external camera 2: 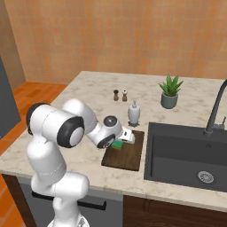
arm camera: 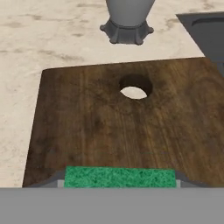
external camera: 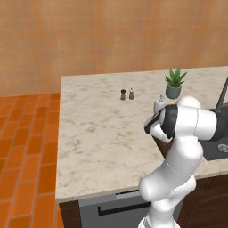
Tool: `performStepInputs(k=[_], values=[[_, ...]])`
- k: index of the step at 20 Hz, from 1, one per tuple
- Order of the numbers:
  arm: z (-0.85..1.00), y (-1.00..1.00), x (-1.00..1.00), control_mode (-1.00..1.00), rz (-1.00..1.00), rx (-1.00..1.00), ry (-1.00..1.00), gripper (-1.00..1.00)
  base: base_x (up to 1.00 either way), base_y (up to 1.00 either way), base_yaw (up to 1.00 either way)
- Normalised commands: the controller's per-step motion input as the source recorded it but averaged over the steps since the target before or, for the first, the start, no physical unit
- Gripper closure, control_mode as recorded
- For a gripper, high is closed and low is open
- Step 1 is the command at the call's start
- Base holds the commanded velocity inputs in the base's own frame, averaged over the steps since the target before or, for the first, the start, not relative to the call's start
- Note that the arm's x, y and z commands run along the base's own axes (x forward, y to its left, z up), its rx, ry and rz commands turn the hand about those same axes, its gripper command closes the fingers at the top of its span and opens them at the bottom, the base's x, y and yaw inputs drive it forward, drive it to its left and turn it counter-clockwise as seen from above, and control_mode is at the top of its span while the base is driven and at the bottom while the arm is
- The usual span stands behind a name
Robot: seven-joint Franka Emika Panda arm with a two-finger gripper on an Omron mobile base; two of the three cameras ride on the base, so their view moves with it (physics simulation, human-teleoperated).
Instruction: Pick up the sponge from the counter and clean the cutting board by briefly scrubbing or pressing down on the cutting board. Once finished, release the sponge.
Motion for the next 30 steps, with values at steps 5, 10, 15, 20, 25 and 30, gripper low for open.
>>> performStepInputs(k=[5, 10, 15, 20, 25, 30], values=[[0.00, 0.00, -0.61, -1.00, 0.00, 0.00, 0.01, 1.00, 0.00, 0.00, 0.00], [0.00, -0.02, -0.62, -1.00, 0.00, 0.00, 0.08, 1.00, 0.00, 0.00, 0.00], [0.12, -0.02, -0.20, -1.00, 0.00, 0.00, 0.11, 1.00, 0.00, 0.00, 0.00], [0.40, 0.00, 0.15, -1.00, 0.01, 0.04, 0.12, 1.00, 0.00, 0.00, 0.00], [0.28, 0.21, 0.00, -1.00, 0.02, 0.07, 0.18, 1.00, 0.00, 0.00, 0.00], [0.00, 0.67, 0.01, -1.00, 0.00, 0.03, 0.12, 1.00, 0.00, 0.00, 0.00]])
